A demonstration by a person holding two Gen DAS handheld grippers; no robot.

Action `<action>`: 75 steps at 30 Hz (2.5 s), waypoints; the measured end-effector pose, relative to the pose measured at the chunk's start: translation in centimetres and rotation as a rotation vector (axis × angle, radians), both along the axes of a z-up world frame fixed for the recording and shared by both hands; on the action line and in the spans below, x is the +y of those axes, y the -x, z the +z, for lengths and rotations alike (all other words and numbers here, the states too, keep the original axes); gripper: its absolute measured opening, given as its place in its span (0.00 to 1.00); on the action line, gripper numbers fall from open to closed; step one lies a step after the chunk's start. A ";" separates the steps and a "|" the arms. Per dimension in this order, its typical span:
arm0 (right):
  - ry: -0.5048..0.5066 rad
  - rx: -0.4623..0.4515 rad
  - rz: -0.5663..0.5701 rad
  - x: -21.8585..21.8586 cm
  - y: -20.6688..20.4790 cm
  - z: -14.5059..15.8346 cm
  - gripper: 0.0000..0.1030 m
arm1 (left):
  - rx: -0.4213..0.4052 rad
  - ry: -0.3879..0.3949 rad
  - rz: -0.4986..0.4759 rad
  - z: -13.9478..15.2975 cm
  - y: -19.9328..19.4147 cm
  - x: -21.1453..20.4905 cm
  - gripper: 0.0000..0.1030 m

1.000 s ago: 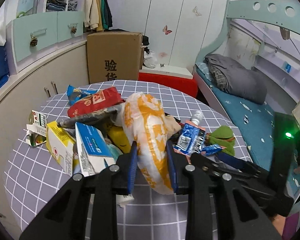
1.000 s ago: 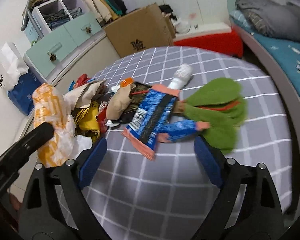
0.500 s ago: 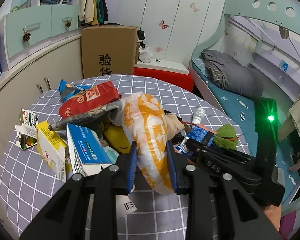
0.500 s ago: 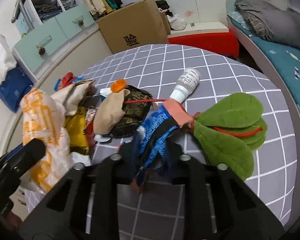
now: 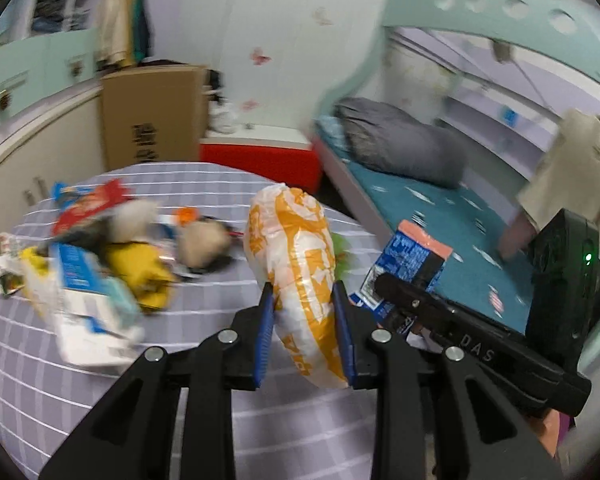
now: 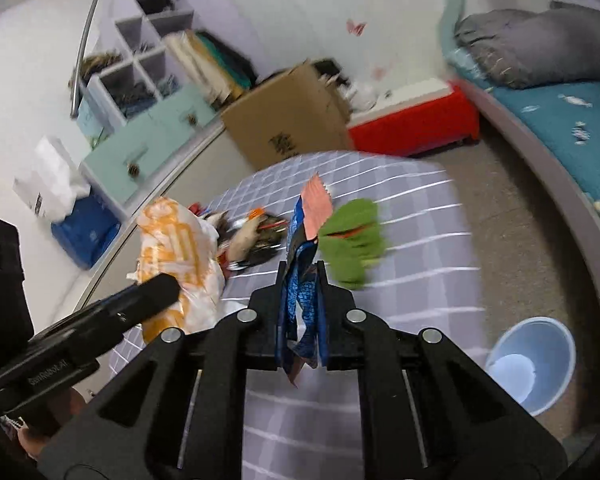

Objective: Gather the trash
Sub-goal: 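Grasp the blue wrapper with the right gripper while the left gripper holds the snack bag, then carry both items over the blue bucket and open both grippers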

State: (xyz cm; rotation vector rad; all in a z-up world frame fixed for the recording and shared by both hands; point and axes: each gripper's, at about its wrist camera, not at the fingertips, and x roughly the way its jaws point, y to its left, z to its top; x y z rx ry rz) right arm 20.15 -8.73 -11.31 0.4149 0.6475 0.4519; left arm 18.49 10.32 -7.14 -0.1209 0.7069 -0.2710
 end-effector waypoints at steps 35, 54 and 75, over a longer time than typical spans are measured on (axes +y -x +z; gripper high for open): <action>-0.032 0.472 -0.628 -27.1 3.1 -29.7 0.12 | 0.546 -0.228 -0.346 -31.6 -12.6 -32.2 0.75; -0.040 0.480 -0.568 -25.4 -1.5 -31.5 0.58 | 0.557 -0.356 -0.151 -33.0 -13.9 -27.5 0.77; 0.075 0.396 -0.649 -25.2 3.7 -24.4 0.60 | 0.501 -0.277 -0.207 -28.0 -10.9 -28.5 0.77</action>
